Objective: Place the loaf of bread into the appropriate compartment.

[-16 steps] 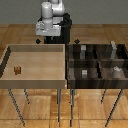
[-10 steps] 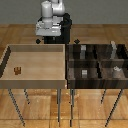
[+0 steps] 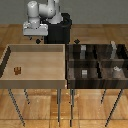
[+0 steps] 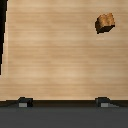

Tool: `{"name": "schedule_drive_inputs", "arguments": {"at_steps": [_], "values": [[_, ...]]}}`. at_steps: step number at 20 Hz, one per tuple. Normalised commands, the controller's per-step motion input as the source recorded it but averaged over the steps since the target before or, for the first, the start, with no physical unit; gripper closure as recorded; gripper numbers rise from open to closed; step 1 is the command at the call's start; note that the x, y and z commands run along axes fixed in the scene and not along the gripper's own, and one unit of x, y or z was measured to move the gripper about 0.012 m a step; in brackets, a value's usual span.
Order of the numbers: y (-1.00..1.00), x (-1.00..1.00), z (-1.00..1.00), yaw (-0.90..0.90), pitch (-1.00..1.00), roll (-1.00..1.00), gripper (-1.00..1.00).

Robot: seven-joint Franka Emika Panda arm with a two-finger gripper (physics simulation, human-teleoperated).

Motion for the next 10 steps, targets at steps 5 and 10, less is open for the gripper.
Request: {"name": "schedule_drive_inputs", "arguments": {"at_steps": [5, 10], "values": [[-1.00, 0.00, 0.00, 0.00, 0.00, 0.00, -1.00], [-0.40, 0.47, 0.00, 0.00, 0.00, 0.00, -1.00]]}}
